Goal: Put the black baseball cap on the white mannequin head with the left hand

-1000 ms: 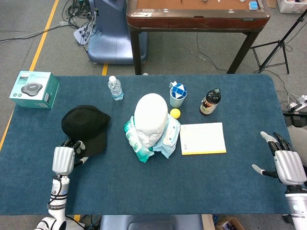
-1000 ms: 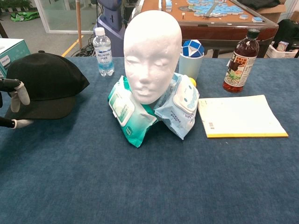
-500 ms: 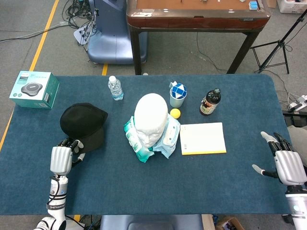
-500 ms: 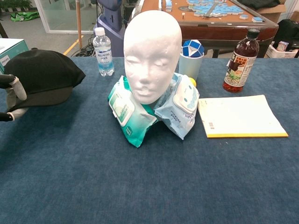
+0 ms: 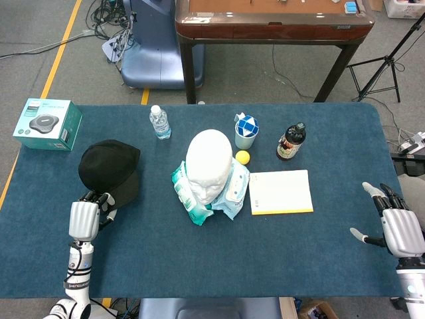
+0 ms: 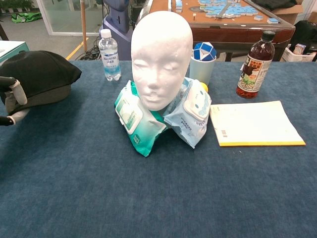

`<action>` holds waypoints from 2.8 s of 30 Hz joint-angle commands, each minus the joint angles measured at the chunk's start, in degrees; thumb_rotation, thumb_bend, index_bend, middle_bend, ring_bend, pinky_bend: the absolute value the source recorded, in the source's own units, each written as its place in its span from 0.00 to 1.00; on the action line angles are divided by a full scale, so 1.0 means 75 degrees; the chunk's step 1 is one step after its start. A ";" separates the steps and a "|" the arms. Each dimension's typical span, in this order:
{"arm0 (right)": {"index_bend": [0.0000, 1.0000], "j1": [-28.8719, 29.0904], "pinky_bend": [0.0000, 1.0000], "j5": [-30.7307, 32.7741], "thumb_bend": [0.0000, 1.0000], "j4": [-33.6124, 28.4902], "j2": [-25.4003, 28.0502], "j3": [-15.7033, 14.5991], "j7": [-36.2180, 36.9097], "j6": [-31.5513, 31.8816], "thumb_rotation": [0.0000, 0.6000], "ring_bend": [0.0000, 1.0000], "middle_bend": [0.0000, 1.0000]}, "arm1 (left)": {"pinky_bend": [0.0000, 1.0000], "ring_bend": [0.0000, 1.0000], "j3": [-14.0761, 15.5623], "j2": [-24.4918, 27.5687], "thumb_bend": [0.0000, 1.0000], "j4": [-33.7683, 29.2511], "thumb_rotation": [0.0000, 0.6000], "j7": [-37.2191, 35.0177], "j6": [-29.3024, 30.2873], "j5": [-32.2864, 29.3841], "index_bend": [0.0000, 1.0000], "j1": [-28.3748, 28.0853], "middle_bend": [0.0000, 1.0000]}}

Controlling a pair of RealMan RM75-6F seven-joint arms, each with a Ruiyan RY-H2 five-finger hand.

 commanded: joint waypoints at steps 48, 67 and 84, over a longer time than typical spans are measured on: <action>0.09 -0.0213 0.14 -0.0285 0.00 -0.0044 0.0148 -0.0010 0.0345 0.0426 1.00 0.08 0.21 | 0.67 0.56 -0.0639 0.3445 0.31 -0.4392 1.00 0.4483 0.0971 0.2469 0.84 -0.2209 0.87; 0.09 -0.0248 0.14 -0.0243 0.00 0.0042 0.0261 0.0040 0.0733 0.0440 1.00 0.08 0.21 | 0.67 0.57 -0.0557 0.2053 0.31 -0.4584 1.00 0.5343 -0.0143 0.3145 0.84 -0.3330 0.88; 0.09 -0.0254 0.14 -0.0126 0.00 0.0114 0.0299 0.0103 0.0914 0.0399 1.00 0.08 0.21 | 0.68 0.54 0.0439 0.1365 0.31 -0.3958 1.00 0.5228 -0.0733 0.3483 0.77 -0.3360 0.84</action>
